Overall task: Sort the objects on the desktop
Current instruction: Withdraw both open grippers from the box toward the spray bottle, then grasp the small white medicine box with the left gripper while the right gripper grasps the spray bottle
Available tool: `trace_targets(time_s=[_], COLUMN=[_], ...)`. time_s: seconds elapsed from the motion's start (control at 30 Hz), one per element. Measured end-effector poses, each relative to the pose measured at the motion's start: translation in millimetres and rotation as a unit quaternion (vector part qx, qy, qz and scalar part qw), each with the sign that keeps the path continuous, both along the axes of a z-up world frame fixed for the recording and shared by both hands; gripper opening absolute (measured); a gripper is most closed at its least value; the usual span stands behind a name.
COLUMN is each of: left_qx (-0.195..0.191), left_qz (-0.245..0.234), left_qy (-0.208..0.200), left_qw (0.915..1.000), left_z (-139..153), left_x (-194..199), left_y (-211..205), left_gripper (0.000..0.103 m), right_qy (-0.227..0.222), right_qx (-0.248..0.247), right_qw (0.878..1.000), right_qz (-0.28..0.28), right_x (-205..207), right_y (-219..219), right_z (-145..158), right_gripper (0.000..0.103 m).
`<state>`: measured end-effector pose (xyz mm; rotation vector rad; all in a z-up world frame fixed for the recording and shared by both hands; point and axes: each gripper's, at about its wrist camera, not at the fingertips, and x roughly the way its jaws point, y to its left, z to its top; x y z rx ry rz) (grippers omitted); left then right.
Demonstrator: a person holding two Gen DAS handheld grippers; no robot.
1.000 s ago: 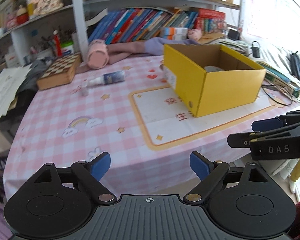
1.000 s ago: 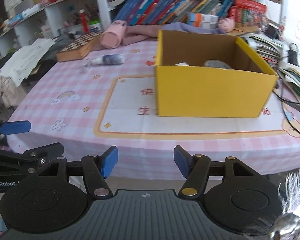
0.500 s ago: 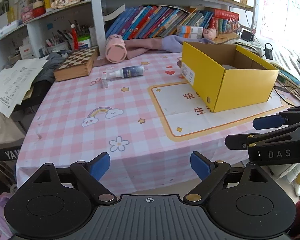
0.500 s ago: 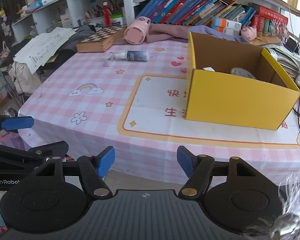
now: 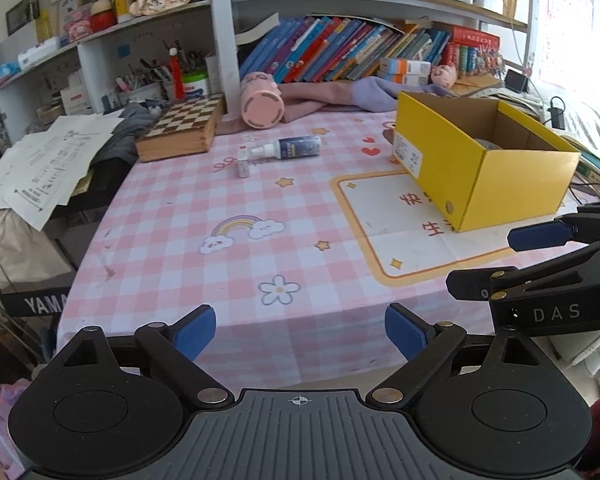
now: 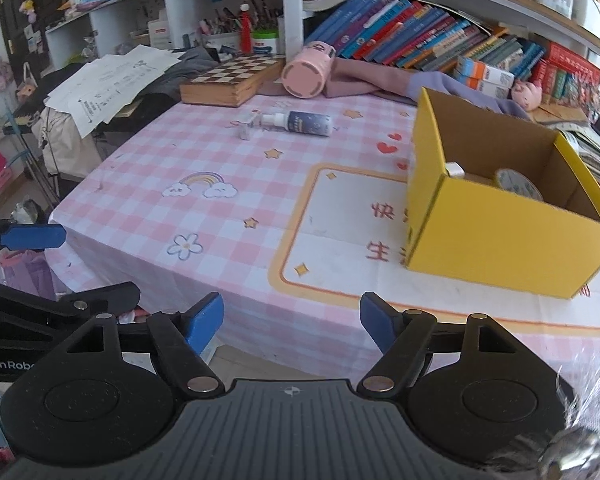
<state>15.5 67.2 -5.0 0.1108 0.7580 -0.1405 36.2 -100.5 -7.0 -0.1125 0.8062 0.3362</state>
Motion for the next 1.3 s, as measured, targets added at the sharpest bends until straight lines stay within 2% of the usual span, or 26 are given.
trace_targets(time_s=[0.2,0.43,0.63,1.0,1.3], left_qx=[-0.002,0.007,0.013,0.016,0.020], left_qz=[0.021,0.025,0.028,0.023,0.028], left_qy=[0.000,-0.001,-0.009,-0.008,-0.012], left_qw=[0.9998,0.9997,0.9995,0.9996,0.9993], left_z=[-1,-4,-1,-6,-12], left_x=[9,32,66,136,193], left_y=[12,15,19,22,29], left_gripper=[0.094,0.094,0.094,0.094,0.094], right_qy=[-0.002,-0.003,-0.017,-0.015,-0.019], right_qx=[-0.006,-0.001,-0.001,0.007,-0.012], right_qw=[1.000,1.000,0.999,1.000,0.999], right_qz=[0.022,0.026,0.027,0.010,0.029], right_x=[13,41,75,153,221], right_y=[13,19,25,27,39], right_z=[-2,-6,-3,-1,1], right_gripper=[0.075,0.076,0.075,0.075,0.075])
